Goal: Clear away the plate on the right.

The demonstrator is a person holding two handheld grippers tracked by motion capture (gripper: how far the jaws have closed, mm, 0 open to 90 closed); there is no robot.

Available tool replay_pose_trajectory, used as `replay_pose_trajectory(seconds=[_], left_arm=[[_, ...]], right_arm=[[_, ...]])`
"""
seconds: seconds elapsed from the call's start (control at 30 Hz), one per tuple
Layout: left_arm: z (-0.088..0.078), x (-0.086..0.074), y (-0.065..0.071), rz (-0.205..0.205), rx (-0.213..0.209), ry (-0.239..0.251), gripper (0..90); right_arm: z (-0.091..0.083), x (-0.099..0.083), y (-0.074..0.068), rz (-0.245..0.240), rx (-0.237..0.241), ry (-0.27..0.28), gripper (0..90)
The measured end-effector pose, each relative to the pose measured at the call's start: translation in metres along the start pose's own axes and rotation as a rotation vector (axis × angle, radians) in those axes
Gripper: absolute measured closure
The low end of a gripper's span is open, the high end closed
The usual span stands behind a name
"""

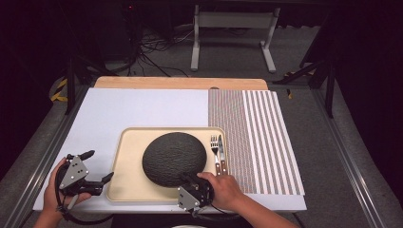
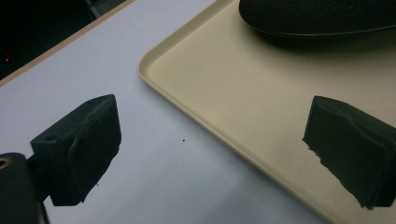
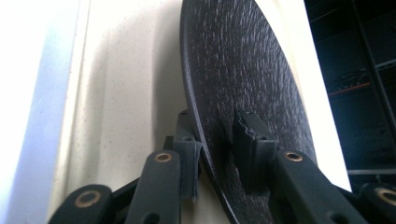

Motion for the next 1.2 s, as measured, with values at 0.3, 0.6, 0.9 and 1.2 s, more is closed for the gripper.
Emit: replay_pose_trajectory(seconds=[0.3,0.6,0.9,1.2], left_arm=[[-0.001,0.0,0.0,0.015,0.01,-0.007,4.8],[-0.002,0.001,0.001,0.013,0.01,-0.004,4.8],[-0.003,0.001,0.001,0.019,0.011,0.001,4.7],[-0.003,0.001,0.001,0.017,0.008,0.001,4.6]], right_arm=[[0.002,-0.005,0.005,0.129,0.1,-0.009,61.4],[0.001,-0.007,0.008,0.23,0.165,-0.002,58.2],[-0.001,-0.005,0.01,0.256,0.182,0.029,55.4],[-0.007,-0.004,0.015,0.291,0.191,0.061,51.8]])
Point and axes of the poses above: each handheld gripper's, and its own axes: z roughly forward along the jaws, x roughly out of its top, y roughly to its right, the point moved 6 cm from there along z, roughly forward along the jaws, and after that the axes turned 6 degrees about z, right-handed, at the moved point
